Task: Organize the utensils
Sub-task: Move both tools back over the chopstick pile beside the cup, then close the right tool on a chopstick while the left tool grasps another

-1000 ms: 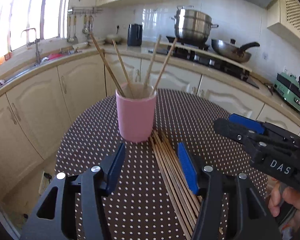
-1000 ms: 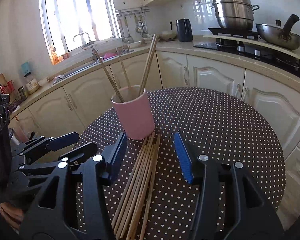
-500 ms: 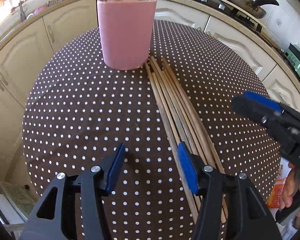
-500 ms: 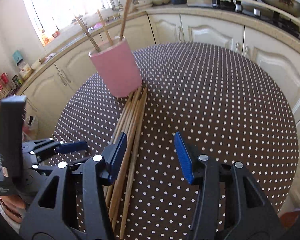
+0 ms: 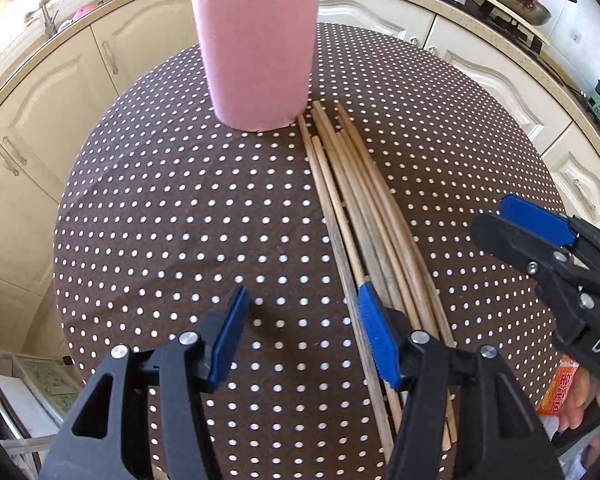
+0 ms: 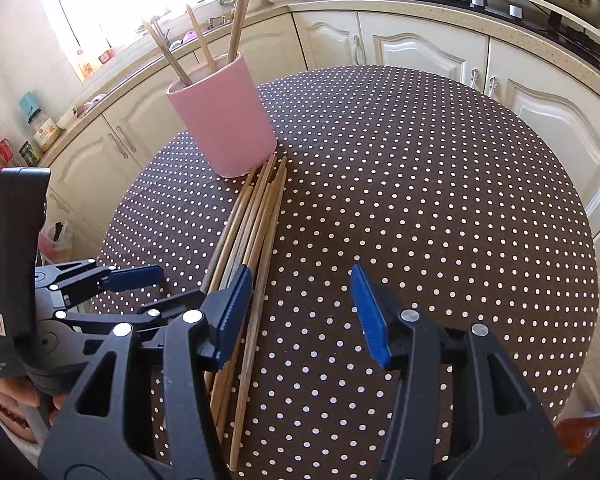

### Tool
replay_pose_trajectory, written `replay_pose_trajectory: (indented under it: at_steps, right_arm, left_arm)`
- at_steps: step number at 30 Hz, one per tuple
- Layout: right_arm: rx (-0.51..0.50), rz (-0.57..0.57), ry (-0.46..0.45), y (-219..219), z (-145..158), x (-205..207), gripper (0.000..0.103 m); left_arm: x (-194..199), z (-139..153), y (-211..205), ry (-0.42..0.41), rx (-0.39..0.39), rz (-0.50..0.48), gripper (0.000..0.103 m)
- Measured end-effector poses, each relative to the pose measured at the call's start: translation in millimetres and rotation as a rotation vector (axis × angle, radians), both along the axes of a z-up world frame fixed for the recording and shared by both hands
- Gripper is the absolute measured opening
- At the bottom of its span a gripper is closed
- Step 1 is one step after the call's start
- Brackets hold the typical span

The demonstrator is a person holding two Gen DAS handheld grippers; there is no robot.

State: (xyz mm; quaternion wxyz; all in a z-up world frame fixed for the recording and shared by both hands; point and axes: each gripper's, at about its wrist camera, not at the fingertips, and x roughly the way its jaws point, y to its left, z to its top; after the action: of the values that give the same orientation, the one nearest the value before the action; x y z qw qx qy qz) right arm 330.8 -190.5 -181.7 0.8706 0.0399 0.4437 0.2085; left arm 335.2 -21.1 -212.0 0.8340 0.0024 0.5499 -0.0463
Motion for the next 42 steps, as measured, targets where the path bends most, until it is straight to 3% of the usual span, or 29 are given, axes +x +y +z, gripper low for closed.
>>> replay_pose_trajectory:
  at_steps: [12, 28, 30, 32, 37, 42]
  right_arm:
    - [-0.172, 0.092, 0.147, 38.0, -12.8, 25.0, 0.051]
    - [-0.311, 0.099, 0.199, 80.4, -24.1, 61.7, 0.049]
    - [-0.353, 0.114, 0.19, 90.2, -24.8, 64.6, 0.045]
    - [-0.36, 0.129, 0.196, 96.1, -23.9, 68.1, 0.031]
    - [-0.382, 0.177, 0.226, 103.9, -23.6, 73.8, 0.015]
    - [-0.406, 0.223, 0.265, 101.0, -23.0, 65.2, 0.009]
  left_arm:
    - [1.0, 1.8, 4.7, 0.013, -0.007, 0.003, 0.055]
    - [1.6, 1.9, 8.2, 0.018, -0.01, -0.004, 0.053]
    - [1.6, 1.5, 6.8, 0.016, -0.002, -0.006, 0.053]
    - [1.6, 1.5, 5.6, 0.015, 0.005, -0.008, 0.053]
    - [6.4, 1.9, 3.1, 0.033, 0.01, -0.015, 0.051]
    - [14.4, 3.9, -2.3, 0.069, -0.021, -0.041, 0.026]
